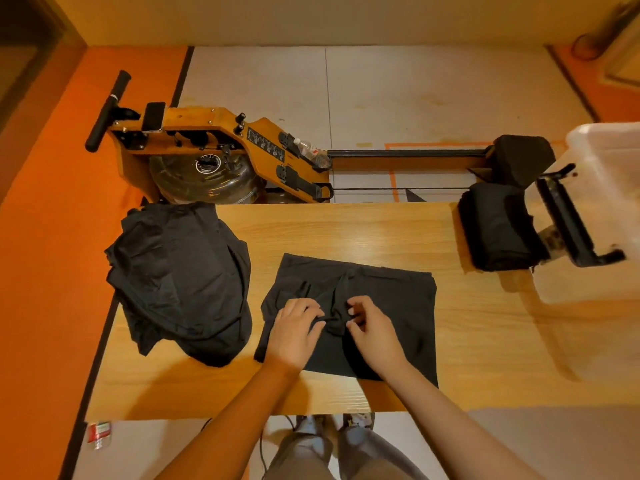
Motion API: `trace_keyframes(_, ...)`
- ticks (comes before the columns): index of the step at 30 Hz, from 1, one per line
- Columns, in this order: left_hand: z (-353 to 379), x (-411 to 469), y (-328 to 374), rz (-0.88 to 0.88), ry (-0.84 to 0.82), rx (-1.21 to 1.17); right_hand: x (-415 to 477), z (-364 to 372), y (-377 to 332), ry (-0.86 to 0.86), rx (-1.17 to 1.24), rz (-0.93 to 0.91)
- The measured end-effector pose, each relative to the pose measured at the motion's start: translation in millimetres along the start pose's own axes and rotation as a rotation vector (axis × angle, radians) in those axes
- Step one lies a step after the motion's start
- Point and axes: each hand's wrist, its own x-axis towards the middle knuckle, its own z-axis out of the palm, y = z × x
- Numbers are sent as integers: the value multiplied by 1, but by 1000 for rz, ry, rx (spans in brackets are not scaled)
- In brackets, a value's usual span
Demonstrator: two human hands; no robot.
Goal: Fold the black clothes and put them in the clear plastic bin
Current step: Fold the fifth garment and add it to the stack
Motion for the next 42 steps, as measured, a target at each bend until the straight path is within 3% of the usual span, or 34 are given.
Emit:
trace_keyframes(4, -8, -3, 8, -92, -22, -107, -2, 3, -7, -8, 177, 70)
trace_keyframes(9, -19, -7, 20, -203, -185, -255, -5, 6, -23, -76, 447, 94)
trace_keyframes(12, -26, 3, 24, -411, -79, -473, 0, 8, -37, -178, 571, 75)
trace_keyframes(16, -41, 41, 7, -542, 65, -671, 13, 7, -51, -274, 571, -7)
trace_keyframes(19, -50, 66, -10, -661, 75, -642, 19, 4, -46, -181, 454, -8)
trace_keyframes(21, -52, 72, -19, -707, 47, -631, 17, 0, -33, -77, 220, -26)
trace_keyframes(25, -52, 79, -30, -664, -14, -634, 10, -2, 9, 42, -422, -123)
trace_keyframes(28, -53, 88, -32, -650, -28, -642, 9, -3, 38, 93, -700, -89)
trace_keyframes(33, -48, 94, -32, -693, 41, -612, 11, -11, 63, 170, -782, -5)
trace_keyframes(37, -51, 91, -20, -643, 208, -589, 5, -24, 79, 183, -745, 80)
trace_keyframes(40, -49, 68, -2, -379, 294, -268, 2, -30, 83, 304, -712, 90)
trace_keyframes(42, -35, 49, 12, -128, 170, -59, 4, -28, 74, 363, -714, 23)
